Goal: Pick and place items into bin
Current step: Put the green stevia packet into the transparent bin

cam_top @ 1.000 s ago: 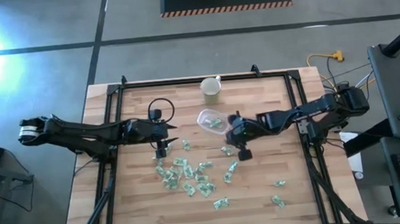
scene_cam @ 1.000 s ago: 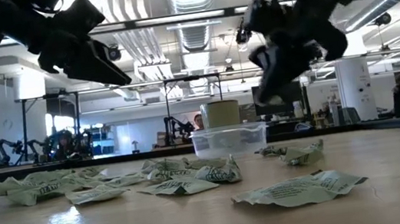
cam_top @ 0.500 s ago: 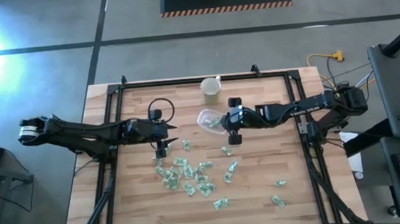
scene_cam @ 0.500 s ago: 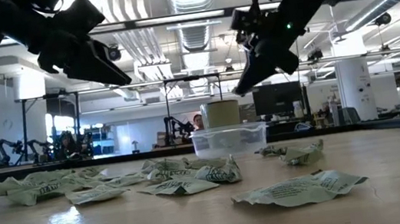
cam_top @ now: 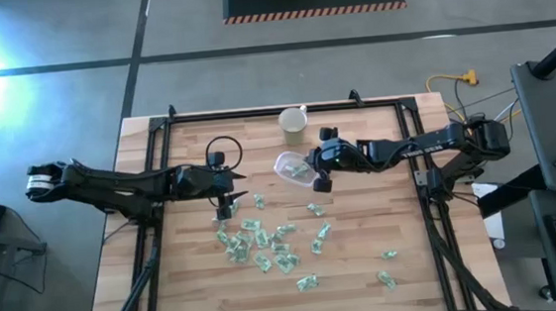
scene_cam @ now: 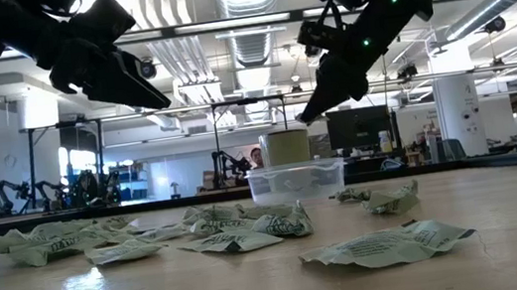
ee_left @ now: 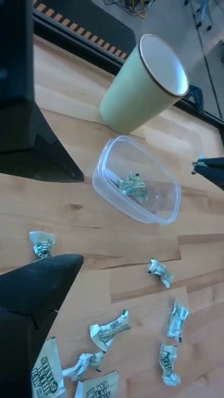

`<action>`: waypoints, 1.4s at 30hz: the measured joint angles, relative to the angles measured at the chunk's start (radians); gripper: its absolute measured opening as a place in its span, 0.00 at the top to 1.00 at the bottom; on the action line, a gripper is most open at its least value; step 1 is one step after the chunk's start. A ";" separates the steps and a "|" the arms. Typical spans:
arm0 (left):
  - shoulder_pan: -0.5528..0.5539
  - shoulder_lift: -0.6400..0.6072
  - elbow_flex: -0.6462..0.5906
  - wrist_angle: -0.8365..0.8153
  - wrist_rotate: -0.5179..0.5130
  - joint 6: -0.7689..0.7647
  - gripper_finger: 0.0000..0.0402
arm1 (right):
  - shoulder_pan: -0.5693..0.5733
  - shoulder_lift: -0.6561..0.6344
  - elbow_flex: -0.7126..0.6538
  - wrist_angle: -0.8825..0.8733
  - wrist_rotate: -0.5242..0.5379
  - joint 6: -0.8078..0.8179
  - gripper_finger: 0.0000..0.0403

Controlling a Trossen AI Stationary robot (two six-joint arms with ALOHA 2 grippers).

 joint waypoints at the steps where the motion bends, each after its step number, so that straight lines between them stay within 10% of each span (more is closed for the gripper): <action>1: 0.000 0.000 0.000 0.000 0.000 0.000 0.54 | 0.000 0.000 -0.005 0.007 -0.007 0.000 0.96; 13: 0.000 0.000 0.000 0.005 -0.004 0.000 0.54 | -0.009 0.124 -0.037 0.142 -0.018 0.013 0.95; 27: 0.000 0.015 -0.004 -0.006 0.002 0.000 0.54 | -0.011 0.106 -0.037 0.158 -0.017 -0.006 0.71; 42: 0.012 0.433 0.092 0.045 0.120 0.079 0.55 | -0.006 -0.060 -0.040 -0.031 -0.116 -0.008 0.69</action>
